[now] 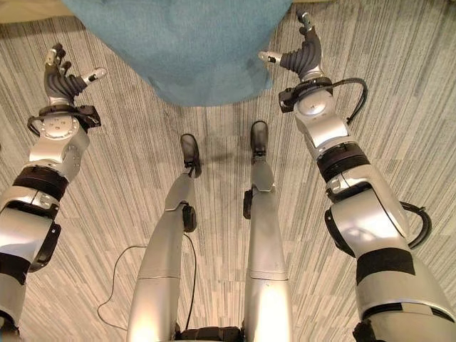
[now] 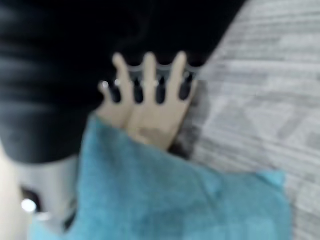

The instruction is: Pick up all the scattered cushions and arrange them neatly on the sofa.

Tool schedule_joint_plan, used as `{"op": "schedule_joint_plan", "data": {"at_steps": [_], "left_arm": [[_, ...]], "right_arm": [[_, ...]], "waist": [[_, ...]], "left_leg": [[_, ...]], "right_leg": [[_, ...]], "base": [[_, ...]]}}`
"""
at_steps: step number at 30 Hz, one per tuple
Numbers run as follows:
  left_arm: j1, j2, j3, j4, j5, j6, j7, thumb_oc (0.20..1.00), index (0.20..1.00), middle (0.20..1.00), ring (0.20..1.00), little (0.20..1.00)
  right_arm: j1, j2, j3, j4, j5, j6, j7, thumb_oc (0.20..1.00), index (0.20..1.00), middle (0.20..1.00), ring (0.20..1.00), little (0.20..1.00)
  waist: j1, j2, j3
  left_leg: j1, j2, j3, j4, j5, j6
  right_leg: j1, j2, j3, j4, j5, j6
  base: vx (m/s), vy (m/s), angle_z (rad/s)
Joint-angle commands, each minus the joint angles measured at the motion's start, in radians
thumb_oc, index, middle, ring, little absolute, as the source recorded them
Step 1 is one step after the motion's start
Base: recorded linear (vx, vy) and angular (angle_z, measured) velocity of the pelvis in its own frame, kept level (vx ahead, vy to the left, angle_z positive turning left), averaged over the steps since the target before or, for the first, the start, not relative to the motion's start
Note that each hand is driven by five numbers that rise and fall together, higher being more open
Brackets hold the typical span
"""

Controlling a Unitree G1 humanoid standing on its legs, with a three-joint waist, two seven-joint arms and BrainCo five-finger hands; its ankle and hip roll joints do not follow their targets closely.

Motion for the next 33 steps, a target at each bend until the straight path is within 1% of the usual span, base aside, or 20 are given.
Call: {"op": "schedule_joint_plan", "data": {"at_steps": [1,3,7,11,16,18,21,26,33], "left_arm": [[0.006,0.052,0.048,0.009,-0.018,-0.029,0.037,1.000,1.000,1.000,1.000,1.000],[-0.033,0.039,0.029,0.026,-0.043,-0.025,0.043,1.000,1.000,1.000,1.000,1.000],[-0.064,0.031,0.015,0.046,-0.052,-0.019,0.039,1.000,1.000,1.000,1.000,1.000],[-0.120,0.034,-0.020,0.096,-0.035,0.001,0.038,1.000,1.000,1.000,1.000,1.000],[-0.142,0.035,-0.041,0.107,-0.021,0.005,0.038,1.000,1.000,1.000,1.000,1.000],[-0.162,0.022,-0.056,0.118,-0.008,0.012,0.040,1.000,1.000,1.000,1.000,1.000],[-0.195,-0.002,-0.096,0.090,0.036,0.007,0.061,1.000,1.000,1.000,1.000,1.000],[-0.225,-0.038,-0.122,0.046,0.056,0.001,0.077,1.000,1.000,1.000,1.000,1.000],[-0.233,-0.095,-0.127,-0.026,0.067,-0.011,0.107,1.000,1.000,1.000,1.000,1.000]], "right_arm": [[-0.033,-0.006,0.050,0.020,0.056,-0.032,-0.005,1.000,1.000,1.000,1.000,1.000],[-0.063,0.000,0.066,0.040,0.093,-0.028,0.002,1.000,1.000,1.000,1.000,1.000],[-0.085,0.004,0.073,0.067,0.119,-0.025,0.005,1.000,1.000,1.000,1.000,1.000],[-0.116,0.011,0.084,0.102,0.156,-0.026,0.016,1.000,1.000,1.000,1.000,1.000],[-0.128,0.020,0.086,0.102,0.170,-0.032,0.013,1.000,1.000,1.000,1.000,1.000],[-0.140,0.043,0.096,0.089,0.179,-0.045,0.011,1.000,1.000,1.000,1.000,1.000],[-0.150,0.102,0.118,0.047,0.187,-0.072,0.009,1.000,1.000,1.000,1.000,1.000],[-0.146,0.164,0.123,-0.013,0.187,-0.093,0.000,1.000,1.000,1.000,1.000,1.000],[-0.131,0.209,0.116,-0.057,0.177,-0.101,-0.010,1.000,1.000,1.000,1.000,1.000]], "waist": [[-0.012,0.024,-0.027],[-0.011,0.023,-0.027],[-0.012,0.022,-0.027],[-0.010,0.018,-0.027],[-0.009,0.017,-0.027],[-0.010,0.016,-0.027],[-0.010,0.020,-0.027],[-0.009,0.023,-0.027],[-0.011,0.022,-0.027]], "left_leg": [[-0.036,0.050,-0.069,0.091,-0.066,-0.044],[-0.052,0.052,-0.070,0.085,-0.058,-0.046],[-0.063,0.052,-0.074,0.081,-0.053,-0.049],[-0.080,0.052,-0.079,0.078,-0.048,-0.051],[-0.090,0.053,-0.080,0.078,-0.044,-0.052],[-0.098,0.051,-0.081,0.074,-0.043,-0.051],[-0.110,0.050,-0.081,0.069,-0.037,-0.050],[-0.120,0.049,-0.088,0.060,-0.030,-0.050],[-0.131,0.048,-0.096,0.059,-0.027,-0.048]], "right_leg": [[0.035,-0.044,0.090,-0.047,0.000,0.124],[0.016,-0.041,0.090,-0.048,0.001,0.124],[0.003,-0.037,0.090,-0.047,0.002,0.123],[-0.010,-0.032,0.090,-0.048,0.004,0.123],[-0.020,-0.027,0.092,-0.046,0.006,0.122],[-0.032,-0.021,0.094,-0.048,0.008,0.121],[-0.046,-0.018,0.096,-0.046,0.008,0.121],[-0.059,-0.011,0.100,-0.043,0.006,0.122],[-0.073,-0.005,0.098,-0.033,0.003,0.120]], "base": [[0.00,0.000,0.00],[0.00,0.000,0.00],[0.00,-0.008,0.00],[0.00,0.000,0.00],[0.00,0.000,0.00],[0.00,0.000,0.00],[0.00,0.000,0.00],[0.00,0.000,0.00],[0.00,0.000,0.00]]}}
